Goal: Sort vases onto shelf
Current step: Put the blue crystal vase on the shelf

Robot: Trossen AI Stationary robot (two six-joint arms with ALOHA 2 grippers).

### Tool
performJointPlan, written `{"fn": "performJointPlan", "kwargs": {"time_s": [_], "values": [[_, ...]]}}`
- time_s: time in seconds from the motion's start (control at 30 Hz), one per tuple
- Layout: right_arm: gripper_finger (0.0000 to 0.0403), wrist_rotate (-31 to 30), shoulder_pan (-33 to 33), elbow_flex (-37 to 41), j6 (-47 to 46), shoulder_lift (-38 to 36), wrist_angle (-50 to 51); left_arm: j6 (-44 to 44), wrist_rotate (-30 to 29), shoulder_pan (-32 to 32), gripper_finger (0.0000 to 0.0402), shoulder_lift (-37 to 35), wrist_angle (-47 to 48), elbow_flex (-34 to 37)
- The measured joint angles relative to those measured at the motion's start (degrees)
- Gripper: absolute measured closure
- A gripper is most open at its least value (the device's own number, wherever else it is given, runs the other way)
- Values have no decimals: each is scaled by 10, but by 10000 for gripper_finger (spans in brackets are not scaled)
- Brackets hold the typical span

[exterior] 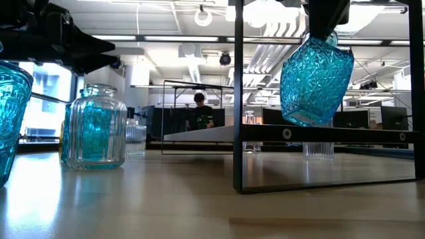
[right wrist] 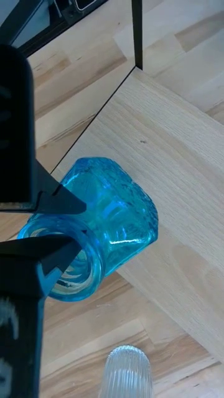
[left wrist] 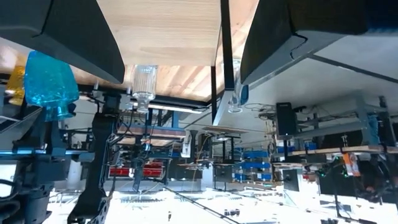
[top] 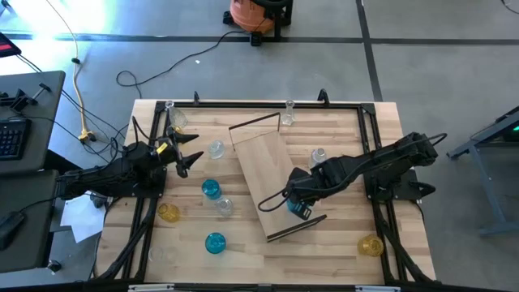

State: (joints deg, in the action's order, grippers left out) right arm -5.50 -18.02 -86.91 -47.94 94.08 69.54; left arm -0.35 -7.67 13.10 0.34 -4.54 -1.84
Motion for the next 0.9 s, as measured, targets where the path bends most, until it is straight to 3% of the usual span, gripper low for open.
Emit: {"fn": "performJointPlan", "kwargs": {"time_s": [0.33,0.47,0.7,0.9], "values": [[391,-2,0,0,-1,0,0,-6,-9,0,87,0,2,0],[391,-3,0,0,-2,0,0,-4,-15,0,105,4,9,0],[391,-3,0,0,-3,0,-2,1,-11,0,205,22,0,0],[391,-3,0,0,-11,0,-4,-57,63,0,310,47,-99,0]]}}
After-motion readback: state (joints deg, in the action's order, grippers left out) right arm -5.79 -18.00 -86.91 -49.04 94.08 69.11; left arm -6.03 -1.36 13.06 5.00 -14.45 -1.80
